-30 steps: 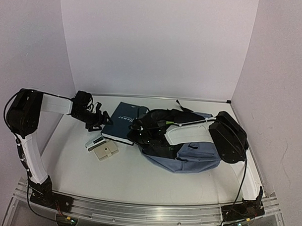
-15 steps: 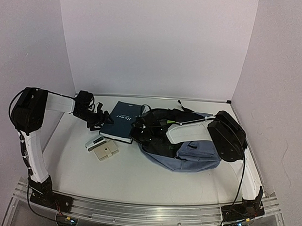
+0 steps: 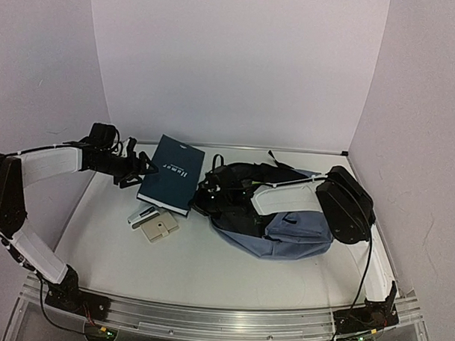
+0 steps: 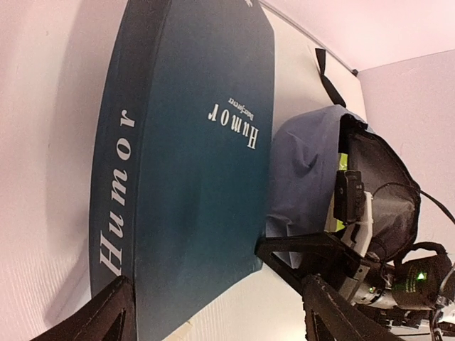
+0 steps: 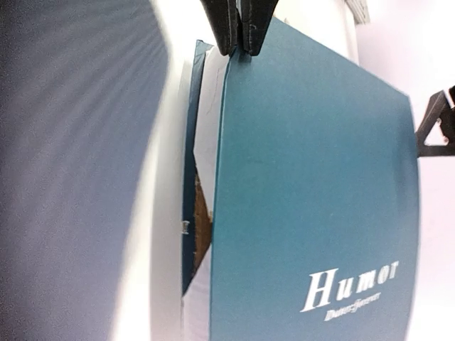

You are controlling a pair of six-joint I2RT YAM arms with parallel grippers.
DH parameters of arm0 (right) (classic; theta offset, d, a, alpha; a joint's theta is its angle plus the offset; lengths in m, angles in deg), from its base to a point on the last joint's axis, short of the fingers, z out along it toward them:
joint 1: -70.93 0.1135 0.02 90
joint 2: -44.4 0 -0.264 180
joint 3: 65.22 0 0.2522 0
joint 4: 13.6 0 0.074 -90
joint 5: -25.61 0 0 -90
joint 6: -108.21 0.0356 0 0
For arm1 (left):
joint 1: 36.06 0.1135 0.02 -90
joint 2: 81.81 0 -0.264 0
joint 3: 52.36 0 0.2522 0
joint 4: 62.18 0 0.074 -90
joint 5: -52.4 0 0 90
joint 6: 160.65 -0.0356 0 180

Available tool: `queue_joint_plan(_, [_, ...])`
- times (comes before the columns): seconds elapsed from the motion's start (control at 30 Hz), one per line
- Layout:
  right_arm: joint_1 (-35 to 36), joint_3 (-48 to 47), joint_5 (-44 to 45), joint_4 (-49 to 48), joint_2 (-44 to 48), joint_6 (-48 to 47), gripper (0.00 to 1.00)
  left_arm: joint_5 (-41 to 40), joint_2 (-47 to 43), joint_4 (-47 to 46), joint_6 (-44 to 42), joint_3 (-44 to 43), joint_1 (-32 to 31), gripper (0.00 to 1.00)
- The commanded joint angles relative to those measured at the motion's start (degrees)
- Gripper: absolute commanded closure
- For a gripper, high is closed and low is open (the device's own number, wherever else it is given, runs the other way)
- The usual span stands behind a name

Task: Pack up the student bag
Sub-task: Pick up the book from the center of the board.

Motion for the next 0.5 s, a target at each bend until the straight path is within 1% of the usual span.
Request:
queue_joint_plan(0.0, [3.8,0.7,-5.6,-4.5,7.1,-1.6,0.99,5.1,-9.3,5.5,3.2,4.9,-1.6,0.18])
queue_joint_plan(0.07, [4.6,1.9,-6.4,-4.3,7.7,-1.3,0.99,3.2,-12.8,7.7,5.1,7.8,-1.6,0.18])
queue_joint_plan(0.23, [6.1,5.4,-8.2,-3.5,8.0,-0.4,0.99,1.7,-19.4,10.0,9.9,15.6,-1.6,0.16])
queue_joint_plan(0.37, [6.4,7.9,-8.6,-3.3,8.0,-0.4,0.97,-3.6,-22.3,11.7,10.9,19.3,-1.6,0.13])
queue_joint_plan(0.47, [6.4,8.6,-8.5,-3.0,7.8,-1.2,0.93,-6.3,-22.1,10.8,11.4,20.6,-1.4,0.1])
